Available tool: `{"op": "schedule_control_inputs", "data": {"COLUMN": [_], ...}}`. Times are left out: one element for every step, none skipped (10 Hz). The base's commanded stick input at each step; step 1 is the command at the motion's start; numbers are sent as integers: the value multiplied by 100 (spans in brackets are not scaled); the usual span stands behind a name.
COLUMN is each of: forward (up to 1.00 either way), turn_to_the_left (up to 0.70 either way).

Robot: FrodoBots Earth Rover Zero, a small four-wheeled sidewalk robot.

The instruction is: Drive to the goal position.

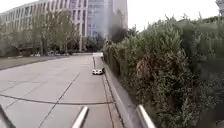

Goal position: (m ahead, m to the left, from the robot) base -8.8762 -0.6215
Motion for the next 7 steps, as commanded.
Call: {"op": "schedule_control_inputs", "data": {"forward": [0,0,0,0,0,0,0], "turn_to_the_left": [45,45,45,45,45,45,45]}}
